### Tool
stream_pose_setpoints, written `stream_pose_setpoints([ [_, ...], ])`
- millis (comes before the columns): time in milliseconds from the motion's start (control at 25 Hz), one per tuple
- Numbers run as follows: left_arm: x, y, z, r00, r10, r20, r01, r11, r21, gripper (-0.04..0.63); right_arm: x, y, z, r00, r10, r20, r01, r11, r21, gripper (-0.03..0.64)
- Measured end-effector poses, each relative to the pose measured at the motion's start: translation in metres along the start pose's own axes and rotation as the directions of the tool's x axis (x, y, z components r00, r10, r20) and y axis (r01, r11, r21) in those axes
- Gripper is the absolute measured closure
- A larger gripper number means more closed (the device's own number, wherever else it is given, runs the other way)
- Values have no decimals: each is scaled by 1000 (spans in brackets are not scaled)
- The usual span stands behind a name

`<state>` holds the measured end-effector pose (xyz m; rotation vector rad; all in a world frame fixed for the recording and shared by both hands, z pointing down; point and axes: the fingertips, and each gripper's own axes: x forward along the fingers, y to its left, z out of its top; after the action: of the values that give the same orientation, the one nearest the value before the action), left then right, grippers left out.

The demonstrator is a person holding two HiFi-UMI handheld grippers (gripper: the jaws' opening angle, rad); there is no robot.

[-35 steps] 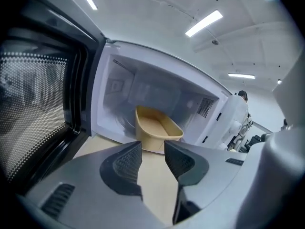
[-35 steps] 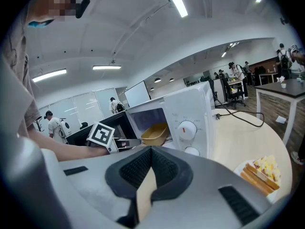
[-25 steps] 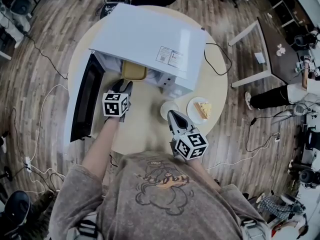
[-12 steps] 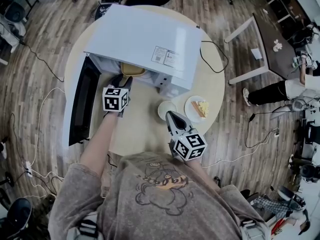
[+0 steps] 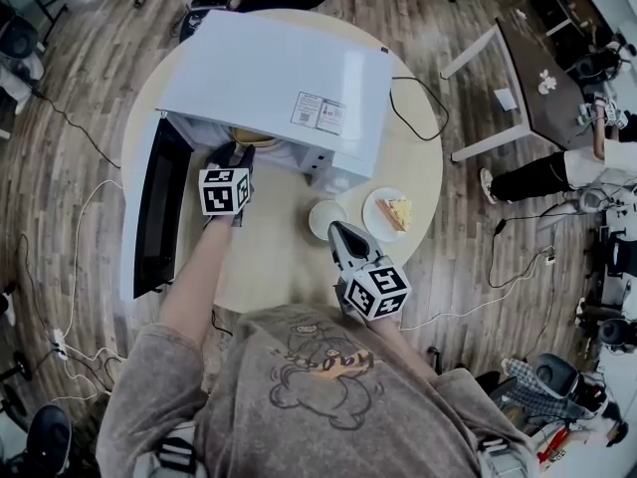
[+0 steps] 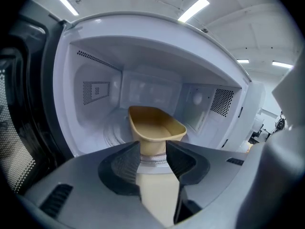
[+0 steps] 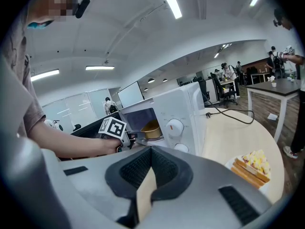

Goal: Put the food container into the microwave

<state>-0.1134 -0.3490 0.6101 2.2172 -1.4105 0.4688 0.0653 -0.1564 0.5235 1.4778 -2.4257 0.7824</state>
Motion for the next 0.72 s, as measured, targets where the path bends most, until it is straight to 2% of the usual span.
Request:
stream_pose_setpoints([
  [320, -14, 2, 1, 1000, 10, 12, -10, 999, -50, 423, -2, -5, 1, 1000, 9, 6, -9, 1000, 5, 617],
  [720, -72, -14, 2, 998, 22, 64, -11, 987, -160, 423, 11, 12, 10, 991, 130, 11, -130, 991, -33, 617],
])
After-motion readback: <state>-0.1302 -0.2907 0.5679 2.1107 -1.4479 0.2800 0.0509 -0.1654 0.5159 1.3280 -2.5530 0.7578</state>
